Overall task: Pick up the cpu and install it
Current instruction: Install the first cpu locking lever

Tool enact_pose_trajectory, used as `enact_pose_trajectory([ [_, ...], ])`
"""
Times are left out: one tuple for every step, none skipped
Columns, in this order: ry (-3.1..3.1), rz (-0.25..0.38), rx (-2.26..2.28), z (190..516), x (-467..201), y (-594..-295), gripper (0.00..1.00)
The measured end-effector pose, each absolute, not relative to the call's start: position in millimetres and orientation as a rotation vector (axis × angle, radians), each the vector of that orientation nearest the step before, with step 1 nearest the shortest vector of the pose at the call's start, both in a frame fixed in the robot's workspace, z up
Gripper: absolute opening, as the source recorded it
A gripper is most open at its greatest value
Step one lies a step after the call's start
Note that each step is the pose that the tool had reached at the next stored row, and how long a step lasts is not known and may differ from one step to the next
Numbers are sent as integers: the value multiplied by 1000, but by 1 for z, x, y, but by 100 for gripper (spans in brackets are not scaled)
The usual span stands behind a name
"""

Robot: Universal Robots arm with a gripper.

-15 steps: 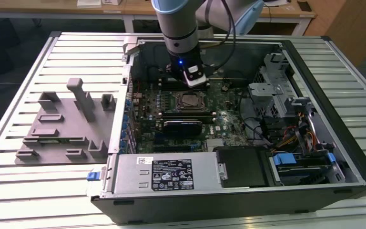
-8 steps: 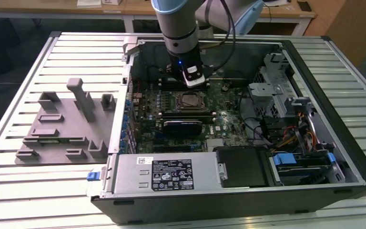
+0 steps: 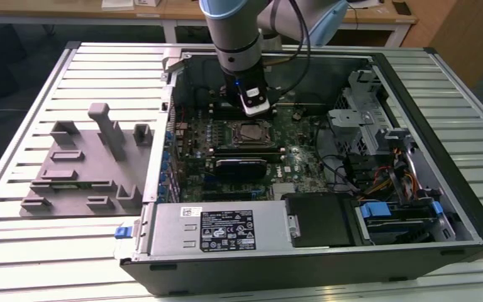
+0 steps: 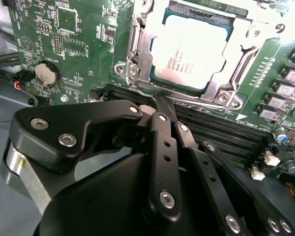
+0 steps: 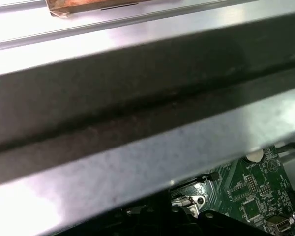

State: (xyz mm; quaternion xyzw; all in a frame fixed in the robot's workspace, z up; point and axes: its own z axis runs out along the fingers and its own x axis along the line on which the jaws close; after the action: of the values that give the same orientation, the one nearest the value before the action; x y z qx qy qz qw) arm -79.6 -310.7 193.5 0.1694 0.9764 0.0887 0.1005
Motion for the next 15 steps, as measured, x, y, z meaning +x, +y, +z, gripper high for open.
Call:
enact_pose_trajectory([
  [2885, 261, 503, 193, -80, -311, 11],
  [2884, 259, 505, 193, -80, -311, 11],
  [2884, 257, 507, 193, -80, -311, 11],
  [2883, 254, 509, 193, -80, -311, 11],
  [2883, 252, 511, 192, -80, -311, 11],
  [2882, 251, 513, 192, -80, -311, 11],
  [2882, 250, 515, 192, -80, -311, 11],
  [2882, 250, 516, 192, -79, -311, 11],
  [2881, 250, 517, 192, -79, -311, 11],
  [2881, 249, 519, 192, -78, -311, 11],
  [2881, 249, 519, 192, -77, -311, 11],
  [2881, 248, 519, 192, -76, -311, 11],
  [2881, 248, 519, 192, -75, -311, 11],
  [2881, 248, 519, 192, -74, -311, 11],
  [2881, 248, 519, 192, -74, -311, 11],
])
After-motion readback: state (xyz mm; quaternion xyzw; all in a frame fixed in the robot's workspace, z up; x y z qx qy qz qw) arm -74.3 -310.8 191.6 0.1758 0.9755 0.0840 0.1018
